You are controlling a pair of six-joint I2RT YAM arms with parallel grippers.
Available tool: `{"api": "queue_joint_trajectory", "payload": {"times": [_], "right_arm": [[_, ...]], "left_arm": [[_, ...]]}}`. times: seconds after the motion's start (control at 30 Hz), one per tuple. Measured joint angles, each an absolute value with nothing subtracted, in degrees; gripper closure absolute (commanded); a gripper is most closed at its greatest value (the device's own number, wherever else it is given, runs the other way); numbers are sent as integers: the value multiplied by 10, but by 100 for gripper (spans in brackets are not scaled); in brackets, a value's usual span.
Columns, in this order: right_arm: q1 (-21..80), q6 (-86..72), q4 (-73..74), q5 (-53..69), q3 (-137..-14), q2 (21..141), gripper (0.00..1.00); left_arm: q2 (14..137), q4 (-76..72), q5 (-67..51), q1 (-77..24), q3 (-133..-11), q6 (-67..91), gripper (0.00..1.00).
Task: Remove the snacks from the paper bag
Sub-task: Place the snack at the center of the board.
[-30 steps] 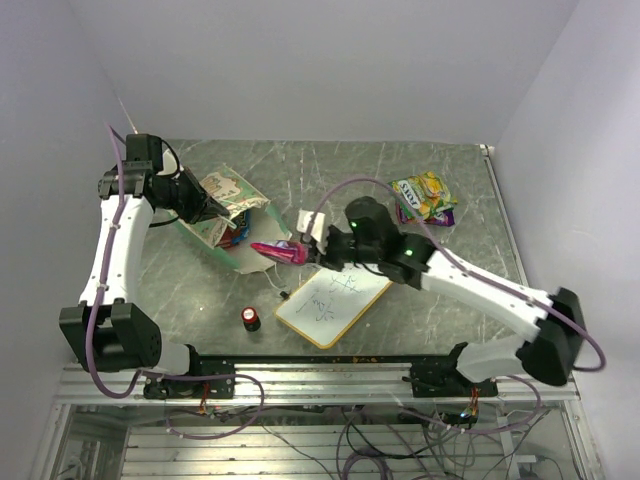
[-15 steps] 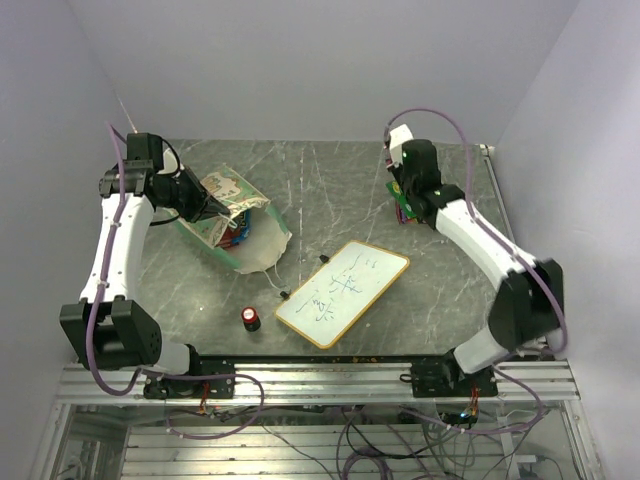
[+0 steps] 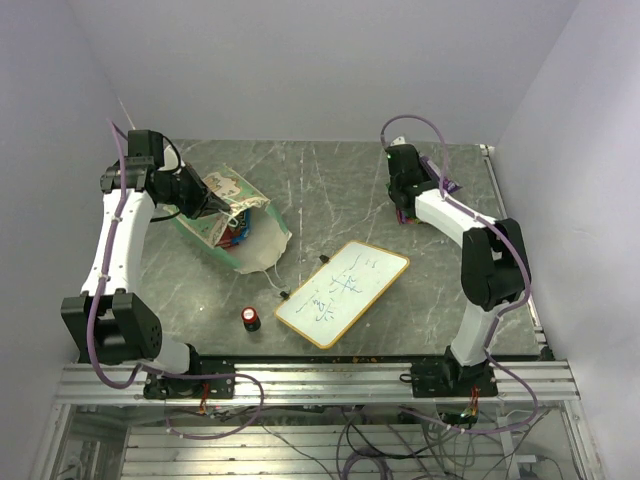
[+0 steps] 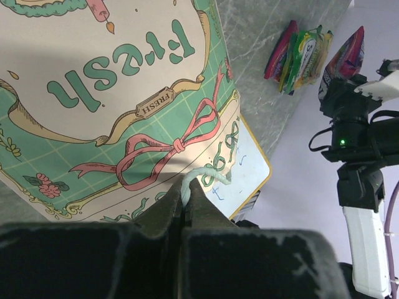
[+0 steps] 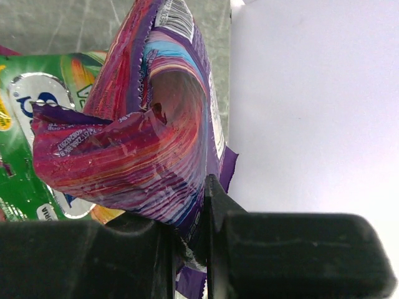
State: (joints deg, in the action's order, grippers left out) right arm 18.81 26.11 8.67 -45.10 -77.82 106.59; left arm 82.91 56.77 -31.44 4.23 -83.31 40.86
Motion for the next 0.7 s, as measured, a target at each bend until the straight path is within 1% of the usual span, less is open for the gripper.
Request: {"api": "queue_joint_trajectory", "payload": {"times": [0.1,0.27,0.3,0.37,0.47,0.53,0.63,0.7], "right_arm": [[188,281,51,-466,-752,1070,100],[188,257,50,-468,-750,1104,100],[188,253,46,-467,-749,1108,96],[188,245,36,-467,-741,1115,81],[188,227,34,-464,-741,1120,64],[188,210,40,-453,-743,1121,54],[188,185,60,-434,-749,1119,44],[188,166,86,-421,-756,1109,35]], "left_arm": [[833,568,-319,42,-833,407,93],[847,568,-325,39,-834,404,93],[849,568,-326,39,-834,404,93],[851,568,-327,37,-835,403,93],[851,567,-328,33,-835,402,93],[851,567,-328,30,-835,402,93],[851,566,-328,27,-835,401,93],[851,563,-328,24,-835,401,93]]}}
